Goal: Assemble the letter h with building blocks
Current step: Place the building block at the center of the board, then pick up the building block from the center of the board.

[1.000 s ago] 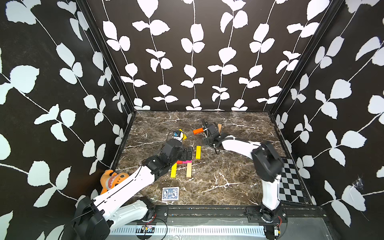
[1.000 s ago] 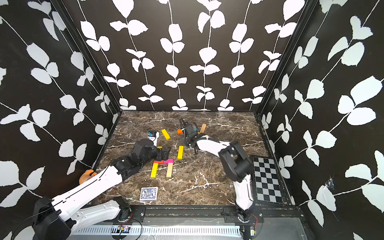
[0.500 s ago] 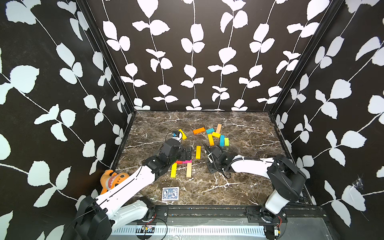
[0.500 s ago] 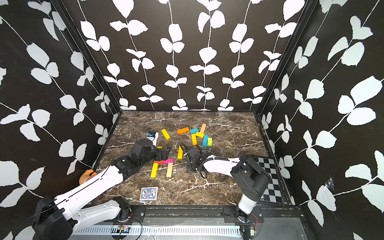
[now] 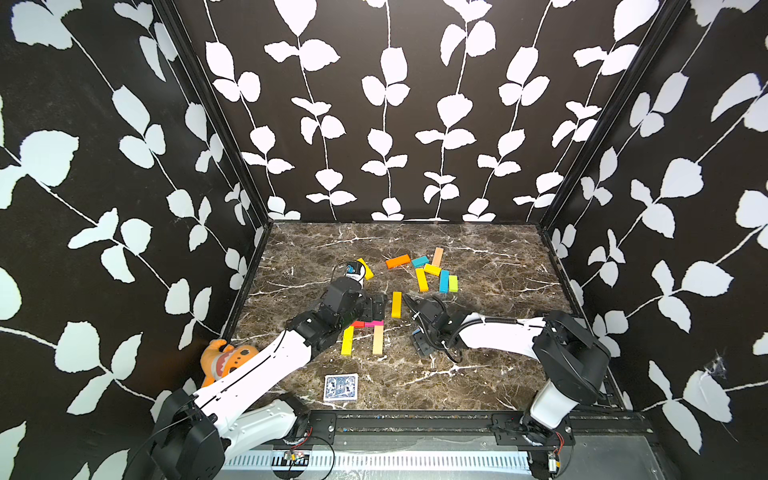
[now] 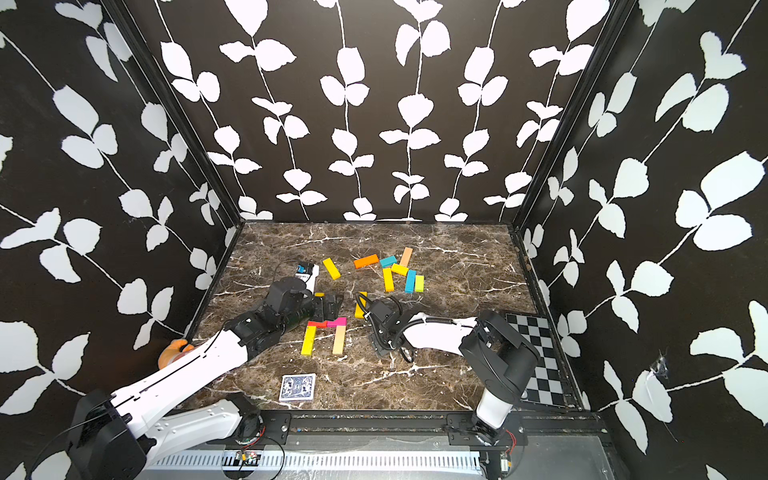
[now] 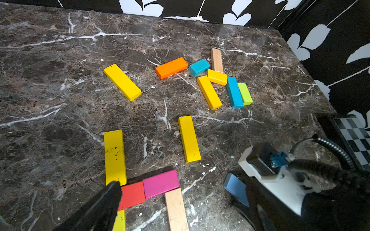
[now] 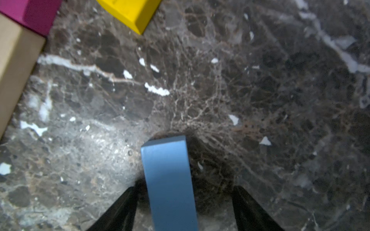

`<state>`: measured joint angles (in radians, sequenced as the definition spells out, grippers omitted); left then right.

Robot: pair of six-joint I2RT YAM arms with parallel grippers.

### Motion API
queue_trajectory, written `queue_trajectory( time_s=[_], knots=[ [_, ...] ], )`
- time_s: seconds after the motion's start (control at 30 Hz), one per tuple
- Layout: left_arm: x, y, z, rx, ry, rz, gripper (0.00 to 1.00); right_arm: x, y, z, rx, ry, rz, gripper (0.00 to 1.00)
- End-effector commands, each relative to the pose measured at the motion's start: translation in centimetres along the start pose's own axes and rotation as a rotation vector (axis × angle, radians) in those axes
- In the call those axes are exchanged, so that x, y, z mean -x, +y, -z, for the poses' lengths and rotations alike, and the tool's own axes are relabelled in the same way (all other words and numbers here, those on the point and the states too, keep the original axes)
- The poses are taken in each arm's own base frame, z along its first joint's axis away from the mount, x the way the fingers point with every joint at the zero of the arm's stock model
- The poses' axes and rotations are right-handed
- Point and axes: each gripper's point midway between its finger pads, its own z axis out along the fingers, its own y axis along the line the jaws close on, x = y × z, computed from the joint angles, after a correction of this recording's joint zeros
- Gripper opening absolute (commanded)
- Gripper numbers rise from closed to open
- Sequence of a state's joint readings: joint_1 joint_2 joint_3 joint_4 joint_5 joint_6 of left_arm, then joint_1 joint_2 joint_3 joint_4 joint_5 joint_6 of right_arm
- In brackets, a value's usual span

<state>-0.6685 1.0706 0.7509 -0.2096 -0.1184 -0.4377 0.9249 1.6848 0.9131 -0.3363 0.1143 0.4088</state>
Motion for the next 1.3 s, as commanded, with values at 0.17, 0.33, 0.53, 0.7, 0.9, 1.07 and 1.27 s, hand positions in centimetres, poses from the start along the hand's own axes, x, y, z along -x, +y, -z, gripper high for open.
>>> queue_trajectory(
  time_s=[0.17,0.33,0.53,0.7,0.9,1.07,1.27],
  knots=[
    [-0.1,-0.1,-0.5,-0.02,0.003,0.019,0.99,-2.6,-4.4,0.4,-0.243,0.091,-0.073,0.71],
    [-0.2,-0.1,-0.5,-0.024,0.005,0.026,0.99,-1.5,-5.3,0.8,-0.282,0.046,-0.14,0.71],
    [-0.3,-0.2,-0.5,-0.036,-0.002,0.034,0.99,1.1,-4.7,3.0,-0.216,-0.07,-0.23,0.79],
    [-0.6,-0.6,-0.6,-0.063,0.001,0.045,0.99,3.2,-2.2,3.3,-0.093,-0.057,-0.345,0.86],
    [-0.9,-0.6,-0.5,-0.072,0.007,0.05,0.99,3.9,-2.1,2.4,-0.1,-0.032,-0.449,0.89],
    [-1.1,-0.5,-0.5,-0.073,0.01,0.047,0.99,3.6,-1.6,1.0,-0.104,0.009,-0.503,0.86],
    [-1.3,-0.5,-0.5,-0.074,0.012,0.047,0.99,2.9,-2.2,0.7,-0.124,-0.011,-0.566,0.86]
  ],
)
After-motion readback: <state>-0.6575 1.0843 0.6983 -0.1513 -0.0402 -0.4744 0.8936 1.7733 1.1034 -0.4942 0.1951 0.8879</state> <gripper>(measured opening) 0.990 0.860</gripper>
